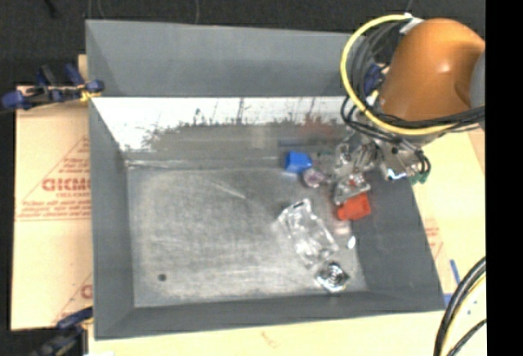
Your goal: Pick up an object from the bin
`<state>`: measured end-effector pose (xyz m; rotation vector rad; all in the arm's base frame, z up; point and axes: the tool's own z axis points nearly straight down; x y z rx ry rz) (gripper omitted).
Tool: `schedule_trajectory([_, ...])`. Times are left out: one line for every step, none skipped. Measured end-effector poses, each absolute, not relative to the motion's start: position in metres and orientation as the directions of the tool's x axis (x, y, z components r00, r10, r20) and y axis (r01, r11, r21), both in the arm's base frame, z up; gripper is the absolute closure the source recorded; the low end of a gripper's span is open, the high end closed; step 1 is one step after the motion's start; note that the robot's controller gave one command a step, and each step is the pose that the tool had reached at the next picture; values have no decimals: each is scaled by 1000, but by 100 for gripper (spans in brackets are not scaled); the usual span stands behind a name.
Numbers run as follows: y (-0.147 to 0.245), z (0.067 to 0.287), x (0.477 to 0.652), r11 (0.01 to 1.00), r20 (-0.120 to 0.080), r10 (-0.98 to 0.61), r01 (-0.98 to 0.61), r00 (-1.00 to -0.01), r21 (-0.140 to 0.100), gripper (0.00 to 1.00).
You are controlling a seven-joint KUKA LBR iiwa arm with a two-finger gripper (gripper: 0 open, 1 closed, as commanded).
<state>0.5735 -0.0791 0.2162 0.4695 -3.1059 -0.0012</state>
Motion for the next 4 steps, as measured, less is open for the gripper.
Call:
schedule_trajectory([-69,210,575,894,-2,-448,-448,-894,-1,100])
schedule_trajectory([-69,211,575,895,-3,-445,-445,-895,0,0])
schedule_trajectory([-86,76,596,801,-4,-599,-599,-801,-3,0])
schedule_trajectory([-65,77,602,699,-8,-715,-715,-699,-13,0])
